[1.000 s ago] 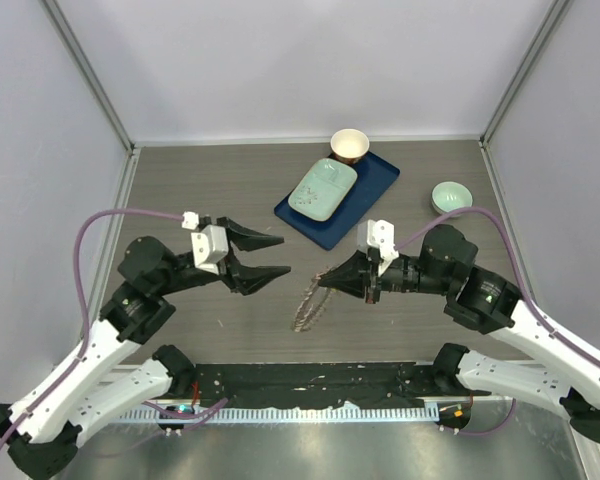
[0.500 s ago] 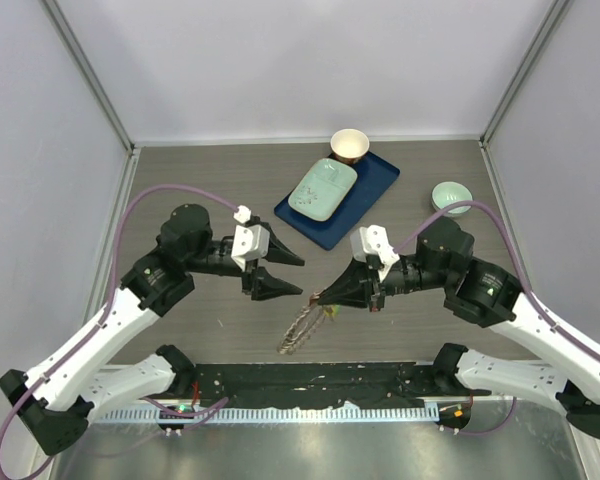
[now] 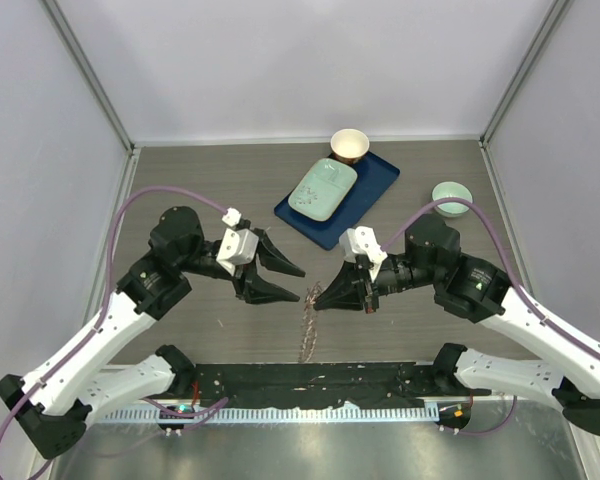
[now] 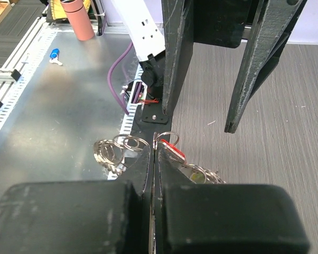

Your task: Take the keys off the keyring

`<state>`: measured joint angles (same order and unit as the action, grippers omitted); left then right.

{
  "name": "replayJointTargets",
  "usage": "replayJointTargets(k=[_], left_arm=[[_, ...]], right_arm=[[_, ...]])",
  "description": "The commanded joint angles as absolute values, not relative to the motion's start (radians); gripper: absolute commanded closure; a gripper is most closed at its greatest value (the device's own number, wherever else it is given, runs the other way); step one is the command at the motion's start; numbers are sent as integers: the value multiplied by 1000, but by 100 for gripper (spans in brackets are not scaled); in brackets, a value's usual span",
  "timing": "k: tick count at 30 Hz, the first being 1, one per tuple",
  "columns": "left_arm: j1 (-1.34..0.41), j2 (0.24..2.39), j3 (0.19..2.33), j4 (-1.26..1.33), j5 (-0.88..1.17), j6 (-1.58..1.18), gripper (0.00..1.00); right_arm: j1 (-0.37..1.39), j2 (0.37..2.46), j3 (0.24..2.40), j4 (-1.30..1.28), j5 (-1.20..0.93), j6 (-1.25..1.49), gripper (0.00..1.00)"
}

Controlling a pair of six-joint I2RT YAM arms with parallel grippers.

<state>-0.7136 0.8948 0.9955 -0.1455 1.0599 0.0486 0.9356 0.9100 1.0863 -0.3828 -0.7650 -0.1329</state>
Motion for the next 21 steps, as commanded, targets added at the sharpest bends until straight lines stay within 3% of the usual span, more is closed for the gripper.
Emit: replayJointTargets(k=[1, 14, 21], left_arm=[[-716, 916, 1020, -98, 1114, 18, 53], [-750, 954, 1037, -94, 1114, 20, 54], [-765, 953, 1026, -94, 1120, 18, 60]], right_arm=[[937, 905, 1129, -330, -792, -130, 99], [936, 922, 1134, -331, -793, -121, 99], [937, 922, 1135, -330, -781, -120, 99]])
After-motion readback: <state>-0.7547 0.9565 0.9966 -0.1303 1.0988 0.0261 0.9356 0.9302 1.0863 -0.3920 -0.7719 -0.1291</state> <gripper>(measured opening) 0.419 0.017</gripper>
